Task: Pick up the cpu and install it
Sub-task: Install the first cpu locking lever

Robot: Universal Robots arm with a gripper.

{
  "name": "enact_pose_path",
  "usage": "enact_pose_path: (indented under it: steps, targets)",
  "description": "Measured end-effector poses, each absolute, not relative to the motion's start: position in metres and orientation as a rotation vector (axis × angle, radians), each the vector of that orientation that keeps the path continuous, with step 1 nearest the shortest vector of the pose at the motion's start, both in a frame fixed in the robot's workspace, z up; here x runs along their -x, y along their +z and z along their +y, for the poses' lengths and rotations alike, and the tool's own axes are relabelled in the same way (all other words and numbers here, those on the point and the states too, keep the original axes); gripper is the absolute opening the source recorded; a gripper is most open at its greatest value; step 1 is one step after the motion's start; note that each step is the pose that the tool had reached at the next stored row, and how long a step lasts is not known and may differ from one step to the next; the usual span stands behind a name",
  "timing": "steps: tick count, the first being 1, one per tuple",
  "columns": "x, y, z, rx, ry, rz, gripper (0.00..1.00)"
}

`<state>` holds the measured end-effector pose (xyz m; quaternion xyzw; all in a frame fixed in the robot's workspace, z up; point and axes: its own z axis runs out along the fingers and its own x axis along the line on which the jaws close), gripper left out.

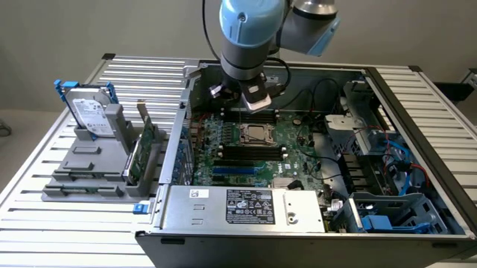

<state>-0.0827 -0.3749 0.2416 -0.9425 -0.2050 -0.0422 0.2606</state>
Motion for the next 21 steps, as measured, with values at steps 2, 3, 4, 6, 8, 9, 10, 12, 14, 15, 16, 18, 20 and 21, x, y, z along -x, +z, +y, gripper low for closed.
enact_pose_path:
  steps: [2,3,4,6,8,9,10,12,14,15,16,18,20,21]
  targets:
    - [0.0804,0.2408,-0.3761,2.546,-0.118,-0.552,0.11]
    - [0.0797,0.2403,-0.3762,2.546,-0.120,-0.549,0.11]
    - [0.0797,0.2402,-0.3762,2.547,-0.120,-0.546,0.11]
    - [0.0797,0.2398,-0.3763,2.548,-0.121,-0.544,0.11]
    - [0.0796,0.2392,-0.3762,2.549,-0.122,-0.540,0.11]
    - [0.0796,0.2389,-0.3762,2.549,-0.123,-0.538,0.11]
    - [0.0796,0.2385,-0.3762,2.549,-0.123,-0.537,0.11]
    - [0.0787,0.2379,-0.3762,2.550,-0.123,-0.537,0.11]
    - [0.0773,0.2370,-0.3762,2.550,-0.126,-0.538,0.11]
    - [0.0768,0.2365,-0.3763,2.550,-0.128,-0.538,0.11]
    - [0.0768,0.2360,-0.3763,2.550,-0.132,-0.539,0.11]
    - [0.0767,0.2354,-0.3764,2.552,-0.135,-0.534,0.11]
    - [0.0767,0.2347,-0.3767,2.556,-0.141,-0.515,0.11]
    - [0.0767,0.2342,-0.3767,2.558,-0.145,-0.503,0.11]
